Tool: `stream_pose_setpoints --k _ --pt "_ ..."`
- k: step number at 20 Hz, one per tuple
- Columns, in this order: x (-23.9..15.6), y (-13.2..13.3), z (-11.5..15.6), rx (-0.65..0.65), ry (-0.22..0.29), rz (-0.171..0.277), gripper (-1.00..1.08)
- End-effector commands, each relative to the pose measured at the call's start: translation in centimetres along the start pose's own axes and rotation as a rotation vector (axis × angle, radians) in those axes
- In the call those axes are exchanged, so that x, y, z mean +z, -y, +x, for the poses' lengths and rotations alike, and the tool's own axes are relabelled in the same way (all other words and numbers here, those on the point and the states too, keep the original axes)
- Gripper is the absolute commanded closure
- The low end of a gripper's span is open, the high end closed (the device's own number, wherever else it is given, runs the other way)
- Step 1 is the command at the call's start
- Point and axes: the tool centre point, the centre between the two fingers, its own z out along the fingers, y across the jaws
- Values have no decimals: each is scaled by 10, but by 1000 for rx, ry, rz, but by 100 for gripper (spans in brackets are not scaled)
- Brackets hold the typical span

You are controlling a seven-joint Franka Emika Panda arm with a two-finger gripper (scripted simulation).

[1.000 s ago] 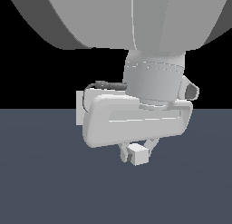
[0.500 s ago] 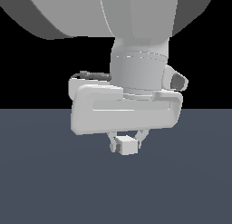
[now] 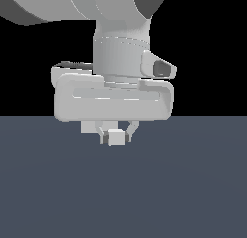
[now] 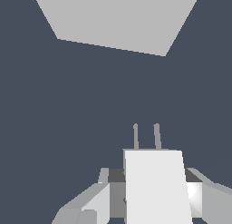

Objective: Plug the charger into the wall socket.

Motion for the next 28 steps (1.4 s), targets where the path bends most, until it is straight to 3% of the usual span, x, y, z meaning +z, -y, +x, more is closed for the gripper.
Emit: stream_pose_setpoints --k 1,15,28 --pt "-5 7 8 32 -1 -9 108" --pt "-26 35 42 162 2 -51 108" --pt "-30 40 51 192 4 -61 108"
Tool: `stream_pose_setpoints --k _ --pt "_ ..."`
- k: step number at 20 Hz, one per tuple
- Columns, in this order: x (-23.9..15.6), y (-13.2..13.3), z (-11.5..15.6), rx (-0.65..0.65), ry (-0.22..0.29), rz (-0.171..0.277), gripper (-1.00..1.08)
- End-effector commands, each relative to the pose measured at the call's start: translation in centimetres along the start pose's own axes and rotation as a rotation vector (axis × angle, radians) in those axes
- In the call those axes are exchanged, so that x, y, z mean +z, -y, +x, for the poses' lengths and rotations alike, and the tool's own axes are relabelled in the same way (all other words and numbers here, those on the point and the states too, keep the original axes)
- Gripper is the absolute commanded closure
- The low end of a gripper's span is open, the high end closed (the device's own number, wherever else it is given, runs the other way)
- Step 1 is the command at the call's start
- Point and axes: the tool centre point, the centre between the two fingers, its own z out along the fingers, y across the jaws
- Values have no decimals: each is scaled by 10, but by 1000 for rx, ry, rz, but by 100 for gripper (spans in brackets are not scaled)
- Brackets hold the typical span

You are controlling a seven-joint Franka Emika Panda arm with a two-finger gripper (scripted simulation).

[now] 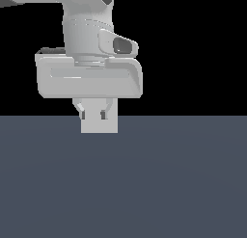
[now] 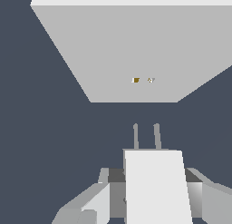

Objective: Plug the charger into the wall socket.

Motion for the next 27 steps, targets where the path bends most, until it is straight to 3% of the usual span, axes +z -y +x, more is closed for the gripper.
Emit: stream_pose_setpoints --k 1,19,27 --pt "0 0 0 0 0 0 108" --pt "14 0 44 1 0 0 108" --pt "15 0 48 1 0 0 108"
